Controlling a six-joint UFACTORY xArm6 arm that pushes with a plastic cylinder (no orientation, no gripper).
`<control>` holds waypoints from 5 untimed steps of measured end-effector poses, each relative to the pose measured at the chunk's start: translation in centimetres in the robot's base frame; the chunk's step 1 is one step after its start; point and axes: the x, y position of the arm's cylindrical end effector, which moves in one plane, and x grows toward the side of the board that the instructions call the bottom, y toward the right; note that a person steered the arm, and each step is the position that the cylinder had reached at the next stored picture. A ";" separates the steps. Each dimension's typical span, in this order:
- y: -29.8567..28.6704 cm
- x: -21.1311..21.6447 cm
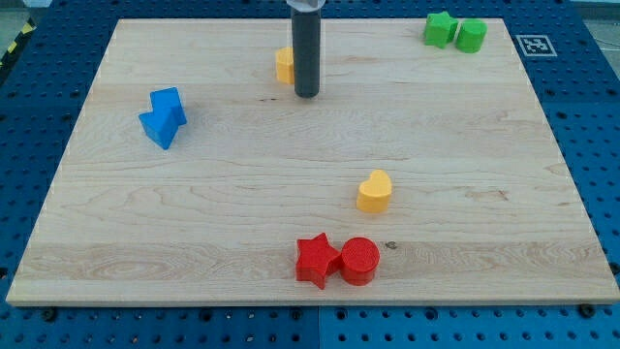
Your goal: Push the yellow hexagon to the top center of the board
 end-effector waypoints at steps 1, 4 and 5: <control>-1.7 0.4; -3.1 -5.1; -3.1 -4.4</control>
